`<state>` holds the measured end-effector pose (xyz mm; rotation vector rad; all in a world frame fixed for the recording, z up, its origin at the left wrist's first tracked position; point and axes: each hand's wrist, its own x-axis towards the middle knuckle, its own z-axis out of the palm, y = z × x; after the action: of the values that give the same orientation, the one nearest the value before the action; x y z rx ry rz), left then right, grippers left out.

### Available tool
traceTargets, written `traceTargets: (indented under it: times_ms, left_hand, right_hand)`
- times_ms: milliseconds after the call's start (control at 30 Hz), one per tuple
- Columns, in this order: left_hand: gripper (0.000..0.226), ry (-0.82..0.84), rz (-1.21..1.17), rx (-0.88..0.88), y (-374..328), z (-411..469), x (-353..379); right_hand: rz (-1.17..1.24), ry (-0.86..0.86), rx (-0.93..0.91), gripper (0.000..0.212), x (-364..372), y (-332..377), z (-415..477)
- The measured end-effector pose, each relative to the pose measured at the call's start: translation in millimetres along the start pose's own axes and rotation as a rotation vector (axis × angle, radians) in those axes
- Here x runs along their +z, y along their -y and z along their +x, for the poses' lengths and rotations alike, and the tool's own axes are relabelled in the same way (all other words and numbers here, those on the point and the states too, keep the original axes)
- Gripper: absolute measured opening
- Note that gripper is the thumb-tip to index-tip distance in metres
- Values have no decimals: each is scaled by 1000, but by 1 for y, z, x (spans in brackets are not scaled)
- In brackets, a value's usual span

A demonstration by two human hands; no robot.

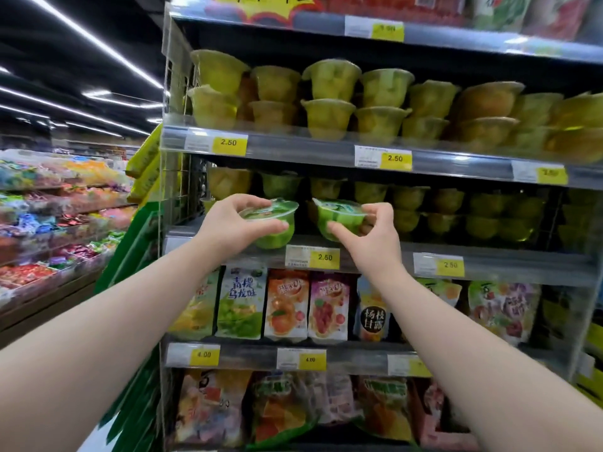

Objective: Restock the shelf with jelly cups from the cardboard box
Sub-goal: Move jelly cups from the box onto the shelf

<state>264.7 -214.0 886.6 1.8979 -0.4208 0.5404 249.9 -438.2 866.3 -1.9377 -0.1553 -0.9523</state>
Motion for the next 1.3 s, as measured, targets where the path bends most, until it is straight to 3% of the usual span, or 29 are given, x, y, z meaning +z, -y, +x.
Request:
traceTargets:
  times_ms: [133, 333, 533, 667, 767, 833, 900, 1100, 1200, 1300]
  left_hand:
    - [50, -73, -29, 13, 7, 23, 3]
    - [51, -55, -4, 41, 12, 39, 6]
    - [58, -36, -93, 73, 10, 42, 15]
    - [65, 7, -135, 124, 2, 38, 19]
    - [69, 40, -158, 166, -5, 36, 27]
    - [71, 87, -189, 177, -11, 36, 36]
    - [69, 123, -233, 189, -15, 38, 43]
    - [81, 212, -280, 206, -23, 39, 61]
    - [86, 194, -364, 184, -17, 42, 62]
    - [57, 43, -257, 156, -3, 42, 61]
  right_hand:
    - [-155, 66, 11, 63, 13, -1, 29]
    - [-430, 143, 42, 67, 27, -8, 47]
    - [-394, 146, -24, 65, 23, -9, 45]
    - [-508, 135, -69, 75, 12, -12, 41]
    - [-240, 50, -147, 59, -3, -7, 36]
    - [2, 229, -115, 39, -9, 2, 31]
    - [78, 381, -109, 25, -11, 7, 24]
    - [207, 318, -71, 52, -20, 6, 18]
    - [204, 158, -62, 48, -21, 0, 23]
    - [201, 3, -35, 50, -18, -4, 31]
